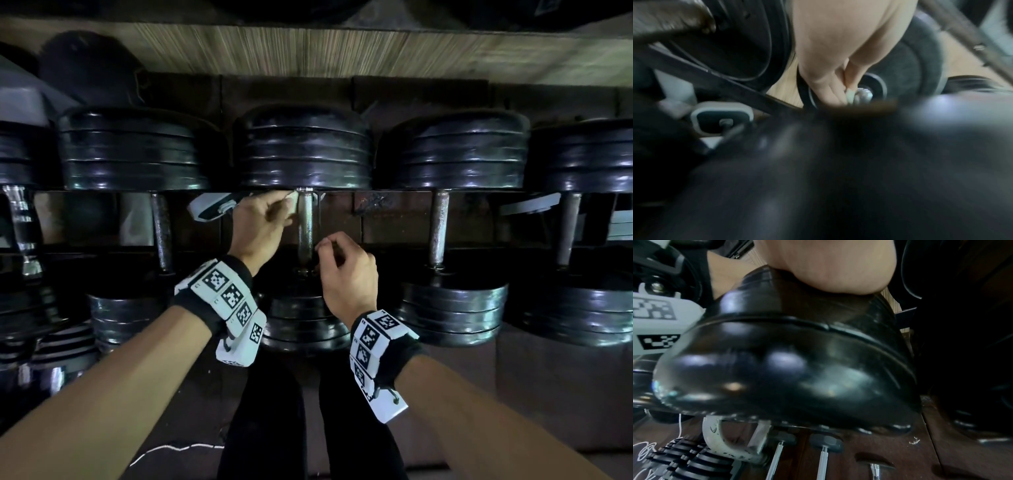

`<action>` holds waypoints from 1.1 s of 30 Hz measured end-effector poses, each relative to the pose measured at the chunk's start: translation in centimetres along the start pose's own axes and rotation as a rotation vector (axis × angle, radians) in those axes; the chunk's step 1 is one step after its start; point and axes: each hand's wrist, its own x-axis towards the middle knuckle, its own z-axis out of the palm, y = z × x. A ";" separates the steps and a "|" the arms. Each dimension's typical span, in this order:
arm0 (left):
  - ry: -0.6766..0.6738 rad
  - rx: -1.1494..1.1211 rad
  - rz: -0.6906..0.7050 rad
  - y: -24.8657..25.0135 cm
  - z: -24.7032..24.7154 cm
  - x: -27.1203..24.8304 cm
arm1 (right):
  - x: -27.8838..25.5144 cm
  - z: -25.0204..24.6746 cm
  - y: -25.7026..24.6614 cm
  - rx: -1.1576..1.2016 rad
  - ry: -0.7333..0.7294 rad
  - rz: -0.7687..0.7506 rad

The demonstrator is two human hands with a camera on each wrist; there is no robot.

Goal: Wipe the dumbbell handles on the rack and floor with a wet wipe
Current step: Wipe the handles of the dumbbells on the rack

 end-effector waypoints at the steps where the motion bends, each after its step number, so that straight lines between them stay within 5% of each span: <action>1: 0.002 0.067 0.071 -0.1 0.0 -0.2 | 0.0 0.0 0.0 0.006 0.001 -0.004; 7: -0.063 0.262 0.391 1.5 0.7 -2.1 | 0.0 0.2 0.2 0.005 0.013 -0.018; 10: -0.116 0.191 0.311 2.2 2.2 -3.6 | 0.1 0.3 0.4 0.008 0.007 0.017; 15: 0.007 0.053 0.077 1.0 0.9 -4.4 | 0.5 0.5 1.1 0.186 0.143 0.020; 17: -0.026 -0.004 0.042 0.9 -0.2 -4.9 | 1.0 -0.2 1.1 0.362 0.023 0.015; 20: -0.066 -0.183 -0.042 0.8 -1.3 -5.5 | 2.6 -1.7 0.6 0.418 -0.407 0.079; 24: -0.091 -0.251 -0.152 0.8 -1.5 -5.9 | 3.8 -2.4 0.5 0.223 -0.477 0.041; 27: -0.060 0.019 -0.034 0.2 -3.1 -6.7 | 5.2 -2.3 1.2 0.353 -0.338 0.173; 30: 0.172 0.770 0.181 -2.1 -7.3 -7.7 | 7.4 -1.5 1.6 0.342 -0.242 0.267; 33: 0.379 1.080 0.150 -4.1 -10.8 -8.5 | 9.2 0.4 1.4 0.202 -0.270 0.210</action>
